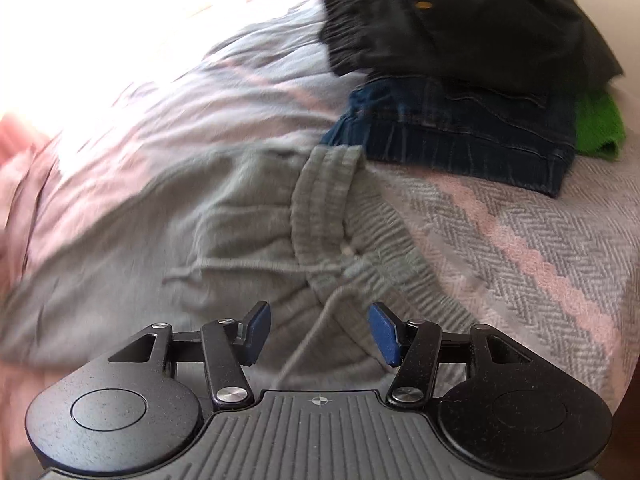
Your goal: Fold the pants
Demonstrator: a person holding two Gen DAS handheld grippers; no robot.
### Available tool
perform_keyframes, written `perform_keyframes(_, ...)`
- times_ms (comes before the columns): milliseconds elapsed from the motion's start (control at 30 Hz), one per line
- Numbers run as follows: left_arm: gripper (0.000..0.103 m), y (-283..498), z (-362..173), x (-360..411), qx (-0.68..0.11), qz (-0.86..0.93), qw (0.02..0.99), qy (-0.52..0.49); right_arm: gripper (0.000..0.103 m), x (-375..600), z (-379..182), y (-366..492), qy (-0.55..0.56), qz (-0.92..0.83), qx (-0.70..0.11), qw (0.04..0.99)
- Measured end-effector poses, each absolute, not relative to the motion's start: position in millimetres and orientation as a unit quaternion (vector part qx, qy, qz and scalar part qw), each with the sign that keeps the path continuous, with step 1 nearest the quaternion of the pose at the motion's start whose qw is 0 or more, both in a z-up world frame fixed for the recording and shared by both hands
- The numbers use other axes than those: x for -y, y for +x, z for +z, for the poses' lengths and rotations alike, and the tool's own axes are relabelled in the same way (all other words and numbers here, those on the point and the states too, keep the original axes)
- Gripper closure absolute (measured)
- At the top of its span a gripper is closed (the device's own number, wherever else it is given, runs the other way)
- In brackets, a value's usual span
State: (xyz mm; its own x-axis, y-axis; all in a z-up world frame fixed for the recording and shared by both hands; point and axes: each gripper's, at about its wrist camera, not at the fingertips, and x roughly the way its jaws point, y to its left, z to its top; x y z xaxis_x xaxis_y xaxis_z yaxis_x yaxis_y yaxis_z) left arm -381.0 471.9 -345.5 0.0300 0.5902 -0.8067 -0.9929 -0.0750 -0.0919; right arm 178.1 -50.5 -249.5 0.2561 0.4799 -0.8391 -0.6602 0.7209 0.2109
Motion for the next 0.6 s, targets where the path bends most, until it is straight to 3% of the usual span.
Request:
perform_keyframes(100,0.079,-357.0,-334.3,-423.0,-0.296,0.595,0.651,-0.367,0.052,48.1,-258.3,168.3,-0.157,0.414,-0.487,0.752)
perform_keyframes(267,0.074,-316.9,-334.6,-349.6,-0.296,0.556,0.653,-0.42,0.07,45.5,-282.5,176.5,-0.033,0.432,-0.559,0.708)
perform_keyframes(400,0.074,-286.4,-332.1,-311.4,-0.299,0.542,0.651,-0.439,0.07,22.4,-252.0,145.6,-0.144,0.57,-0.464,0.663)
perform_keyframes(600,0.073,-267.8,-310.7,-292.0,-0.275,0.546,0.654,-0.446,0.07,48.6,-271.7,251.5,-0.017,0.485,-0.499,0.718)
